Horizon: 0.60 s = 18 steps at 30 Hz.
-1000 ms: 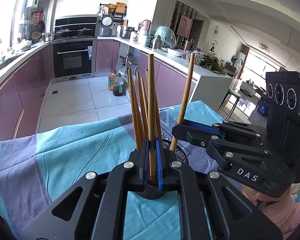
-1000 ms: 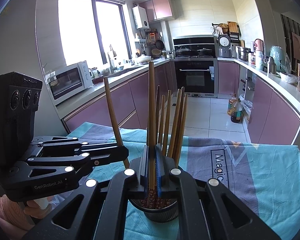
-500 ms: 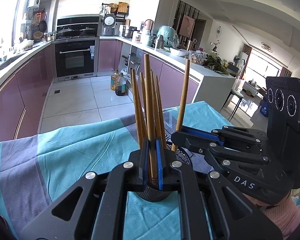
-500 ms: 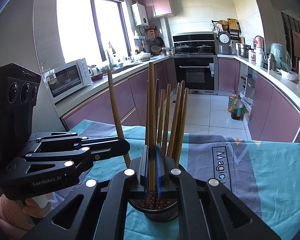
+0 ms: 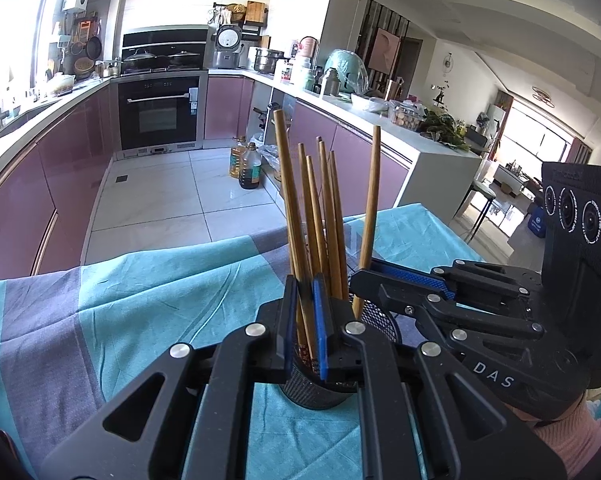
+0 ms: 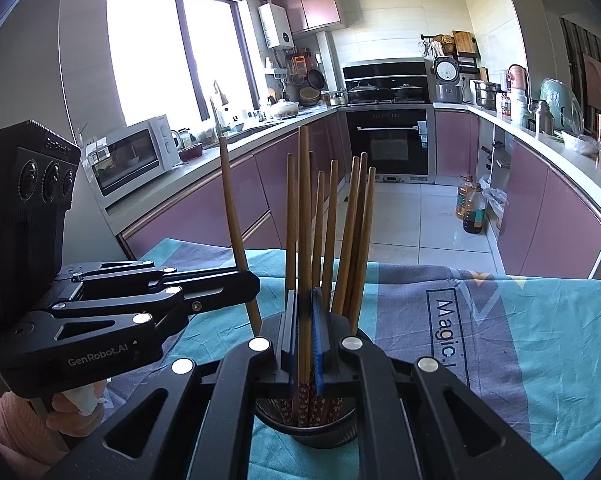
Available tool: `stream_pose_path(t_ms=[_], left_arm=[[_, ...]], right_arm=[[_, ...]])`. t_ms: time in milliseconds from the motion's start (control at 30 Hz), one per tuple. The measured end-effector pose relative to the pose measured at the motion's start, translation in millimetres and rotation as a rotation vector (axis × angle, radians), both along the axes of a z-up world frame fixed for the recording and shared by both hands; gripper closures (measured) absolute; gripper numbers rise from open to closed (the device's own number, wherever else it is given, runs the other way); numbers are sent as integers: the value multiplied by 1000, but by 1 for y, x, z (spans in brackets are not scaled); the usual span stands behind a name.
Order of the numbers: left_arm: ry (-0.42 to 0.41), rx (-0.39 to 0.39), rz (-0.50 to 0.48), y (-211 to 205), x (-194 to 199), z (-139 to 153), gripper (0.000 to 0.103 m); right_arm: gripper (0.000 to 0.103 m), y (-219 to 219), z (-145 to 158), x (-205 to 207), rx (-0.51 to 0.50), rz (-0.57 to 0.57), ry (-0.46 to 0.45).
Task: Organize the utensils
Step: 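Open the right gripper while the left gripper opens, releasing both chopsticks in the cup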
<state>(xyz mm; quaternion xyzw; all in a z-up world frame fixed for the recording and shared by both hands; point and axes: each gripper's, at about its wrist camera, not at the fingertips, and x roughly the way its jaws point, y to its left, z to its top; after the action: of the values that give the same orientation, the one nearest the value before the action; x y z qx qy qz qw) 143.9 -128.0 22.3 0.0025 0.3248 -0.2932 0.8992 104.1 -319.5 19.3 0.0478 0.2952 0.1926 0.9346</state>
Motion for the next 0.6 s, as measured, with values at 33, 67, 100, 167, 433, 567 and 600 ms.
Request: stream_pose_path(t_ms=[33,67,100,167,433,567,600], left_arm=[[1,2,2,-2,0,-1,94],[2,4,2,-2,1,-1,94],[2,7,3,-2,3,-1,94],[1,13,2,-4,6,-2,93],[10,26,0,-5,14,-10,93],[19,32,-4,-7,15,-15,93],[19,34,-5,-8,16,-17,93]], right_arm=[[97,0,0,1,0,-1,0],[97,0,-1,1,0,-3,1],[97,0,-1,2,1,-4,3],[97,0,-2,4,1,-8,5],[97,-2,-6,10,10,-22,19],[96,-4,-8,12,16,-23,27],[96,-4,-9,12,17,-23,29]])
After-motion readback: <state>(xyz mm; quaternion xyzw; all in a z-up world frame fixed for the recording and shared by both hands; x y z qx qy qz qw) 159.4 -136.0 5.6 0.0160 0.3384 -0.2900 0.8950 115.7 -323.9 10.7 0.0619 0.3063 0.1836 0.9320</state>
